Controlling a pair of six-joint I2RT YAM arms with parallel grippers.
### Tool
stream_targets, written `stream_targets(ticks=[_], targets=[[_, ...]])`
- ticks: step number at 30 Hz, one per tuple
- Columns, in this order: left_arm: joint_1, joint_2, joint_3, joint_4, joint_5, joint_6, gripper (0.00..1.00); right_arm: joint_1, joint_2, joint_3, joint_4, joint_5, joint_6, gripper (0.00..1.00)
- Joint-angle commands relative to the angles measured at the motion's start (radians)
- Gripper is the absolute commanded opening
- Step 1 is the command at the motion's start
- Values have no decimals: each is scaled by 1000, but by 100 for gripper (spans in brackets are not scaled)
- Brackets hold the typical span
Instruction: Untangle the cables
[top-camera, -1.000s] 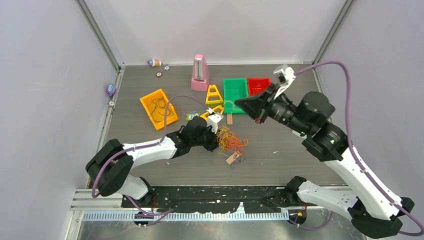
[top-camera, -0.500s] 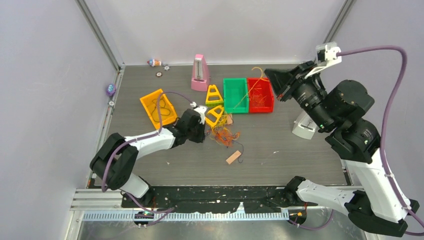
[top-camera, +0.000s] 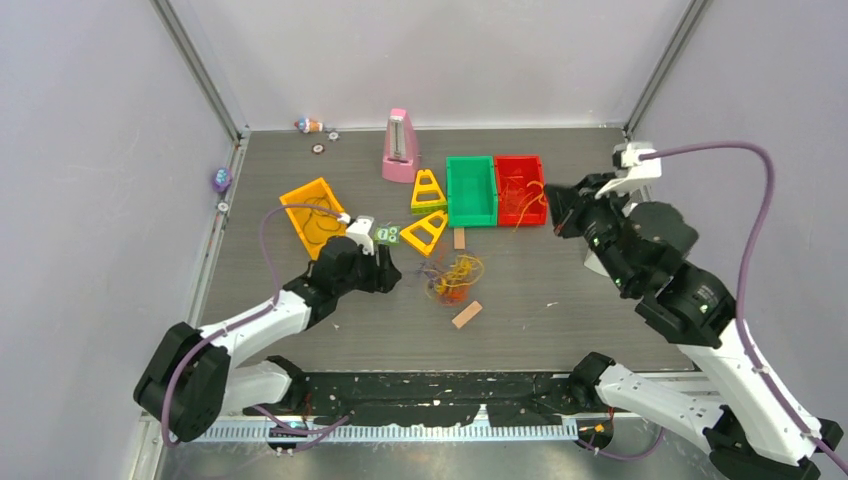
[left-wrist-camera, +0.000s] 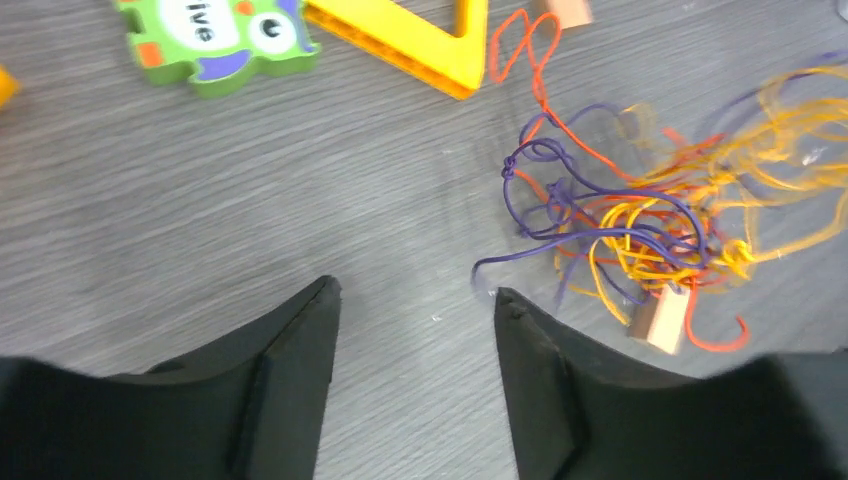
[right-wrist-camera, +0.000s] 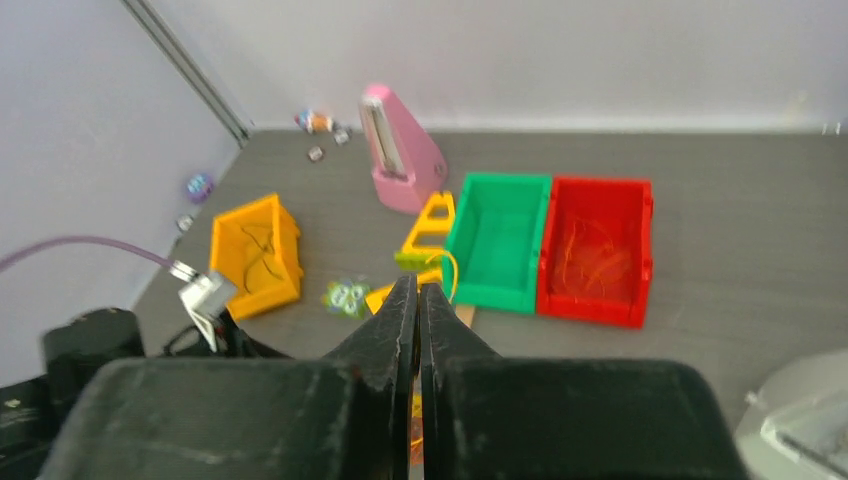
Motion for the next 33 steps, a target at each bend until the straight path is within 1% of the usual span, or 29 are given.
stream_targets(ticks=[1,2,4,6,8,9,10,11,12,13,15,17,18,19,21,24,27,28,29,30,31,33], targets=[[-14,-48,-63,259,167,24,71,-1,-38,-165,-6,34,107,5],[-19,-44,-64,277,192,36,76,-1,-49,-221,-9,28,130,5],[-33,-22,-44,280,242,57,81,-1,-62,-284,-30,35,158,5],[-61,10,-17,267,262,77,84,-1,-72,-331,-79,66,186,5],[-88,43,9,258,274,93,85,-1,-85,-377,-131,107,217,6],[-103,61,21,257,285,98,85,-2,-93,-407,-170,143,246,8],[-115,79,33,258,305,102,85,-2,-95,-422,-211,159,262,27],[-128,97,47,256,315,105,85,-2,-98,-447,-228,180,283,55],[-143,112,57,254,321,110,85,-2,-98,-457,-265,185,292,69],[-157,126,69,251,328,116,85,-4,-98,-474,-283,192,310,86],[-177,149,91,241,332,118,86,-4,-96,-501,-310,180,321,94],[-186,178,118,227,346,118,86,-4,-85,-529,-300,142,306,95],[-187,203,133,212,355,117,86,-4,-67,-535,-287,120,302,95],[-188,223,149,203,371,116,87,-4,-57,-550,-276,104,290,91],[-190,270,190,182,404,110,87,-5,-20,-578,-227,55,269,87],[-196,325,239,164,429,100,87,-13,46,-620,-125,-49,248,82],[-206,374,273,151,437,89,87,-15,90,-653,-37,-147,242,80],[-211,393,293,131,435,93,87,-15,106,-677,-22,-200,238,80],[-214,411,310,104,426,95,85,-15,114,-689,3,-224,237,80],[-215,429,327,72,412,97,80,-15,130,-714,10,-265,238,81],[-215,446,347,36,397,99,72,-15,139,-723,17,-283,238,81],[-215,471,385,-29,370,108,51,-15,176,-752,22,-344,242,83]])
